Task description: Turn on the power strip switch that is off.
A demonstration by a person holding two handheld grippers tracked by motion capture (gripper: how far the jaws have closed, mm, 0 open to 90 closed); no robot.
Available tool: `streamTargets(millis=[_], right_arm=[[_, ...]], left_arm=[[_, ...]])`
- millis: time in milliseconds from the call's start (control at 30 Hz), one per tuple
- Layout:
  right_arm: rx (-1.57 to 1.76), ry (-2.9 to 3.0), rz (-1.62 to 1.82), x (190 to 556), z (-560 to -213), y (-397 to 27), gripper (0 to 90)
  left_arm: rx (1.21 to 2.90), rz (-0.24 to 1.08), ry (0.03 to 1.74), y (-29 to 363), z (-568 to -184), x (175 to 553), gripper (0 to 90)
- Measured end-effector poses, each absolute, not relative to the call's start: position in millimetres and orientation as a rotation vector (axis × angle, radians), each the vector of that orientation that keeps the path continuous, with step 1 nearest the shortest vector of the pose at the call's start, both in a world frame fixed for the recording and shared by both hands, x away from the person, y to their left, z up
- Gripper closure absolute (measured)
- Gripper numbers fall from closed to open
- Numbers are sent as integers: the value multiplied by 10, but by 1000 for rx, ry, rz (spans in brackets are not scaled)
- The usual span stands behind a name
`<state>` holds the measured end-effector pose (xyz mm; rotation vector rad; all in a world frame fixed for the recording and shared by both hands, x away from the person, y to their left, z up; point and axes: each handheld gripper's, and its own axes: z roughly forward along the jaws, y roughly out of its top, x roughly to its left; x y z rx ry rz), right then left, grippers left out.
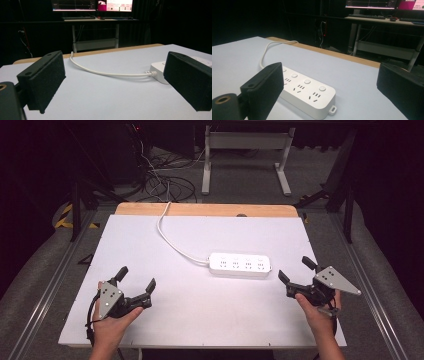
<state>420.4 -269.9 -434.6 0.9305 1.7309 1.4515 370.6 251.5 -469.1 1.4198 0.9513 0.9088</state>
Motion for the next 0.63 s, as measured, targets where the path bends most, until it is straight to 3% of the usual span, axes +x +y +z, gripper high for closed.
streamTargets(millis=[633], right_arm=[[931,1740,1448,4217,-4352,-2689,89]], left_arm=[[1422,909,951,2513,-4694,3709,47]])
